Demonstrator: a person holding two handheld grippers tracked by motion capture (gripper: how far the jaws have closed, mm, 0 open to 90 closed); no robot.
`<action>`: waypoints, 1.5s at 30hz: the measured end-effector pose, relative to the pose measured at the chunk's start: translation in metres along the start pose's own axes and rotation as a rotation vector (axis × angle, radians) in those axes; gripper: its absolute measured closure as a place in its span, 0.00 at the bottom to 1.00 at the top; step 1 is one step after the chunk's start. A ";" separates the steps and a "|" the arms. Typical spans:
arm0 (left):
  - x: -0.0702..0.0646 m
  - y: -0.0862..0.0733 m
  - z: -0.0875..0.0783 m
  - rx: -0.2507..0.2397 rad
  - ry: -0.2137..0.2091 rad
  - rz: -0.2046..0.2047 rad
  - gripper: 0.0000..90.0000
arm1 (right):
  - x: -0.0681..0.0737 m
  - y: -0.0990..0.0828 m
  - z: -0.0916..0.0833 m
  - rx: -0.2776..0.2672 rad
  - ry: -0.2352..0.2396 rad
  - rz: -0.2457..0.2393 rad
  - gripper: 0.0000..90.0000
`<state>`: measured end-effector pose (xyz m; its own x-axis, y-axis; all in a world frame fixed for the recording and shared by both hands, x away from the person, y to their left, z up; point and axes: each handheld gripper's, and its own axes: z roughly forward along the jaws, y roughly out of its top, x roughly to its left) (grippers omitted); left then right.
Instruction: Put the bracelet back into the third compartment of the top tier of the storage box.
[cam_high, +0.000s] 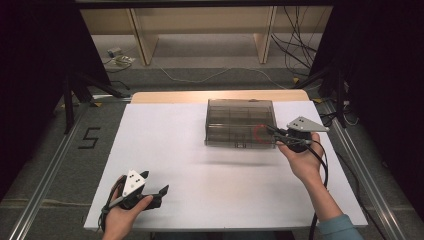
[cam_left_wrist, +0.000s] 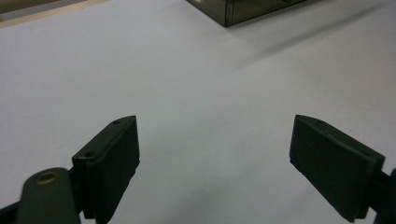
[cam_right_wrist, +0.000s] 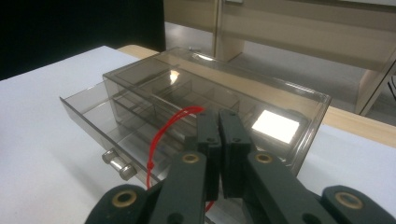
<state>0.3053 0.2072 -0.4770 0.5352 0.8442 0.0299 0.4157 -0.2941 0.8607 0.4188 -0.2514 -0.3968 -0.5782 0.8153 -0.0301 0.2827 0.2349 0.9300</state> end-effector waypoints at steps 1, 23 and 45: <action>0.000 0.000 0.000 0.000 0.000 0.000 0.18 | 0.000 0.000 0.000 -0.001 -0.001 -0.001 0.98; 0.000 0.000 0.000 -0.003 0.001 0.001 0.18 | -0.005 -0.003 0.009 0.011 -0.029 0.005 0.98; 0.000 0.000 0.000 -0.003 0.001 0.002 0.18 | -0.007 -0.005 0.016 0.032 -0.040 -0.005 0.98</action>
<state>0.3053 0.2074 -0.4768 0.5349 0.8443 0.0320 0.4124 -0.2940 0.8622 0.4333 -0.2498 -0.4071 -0.5486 0.8346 -0.0497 0.3051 0.2552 0.9175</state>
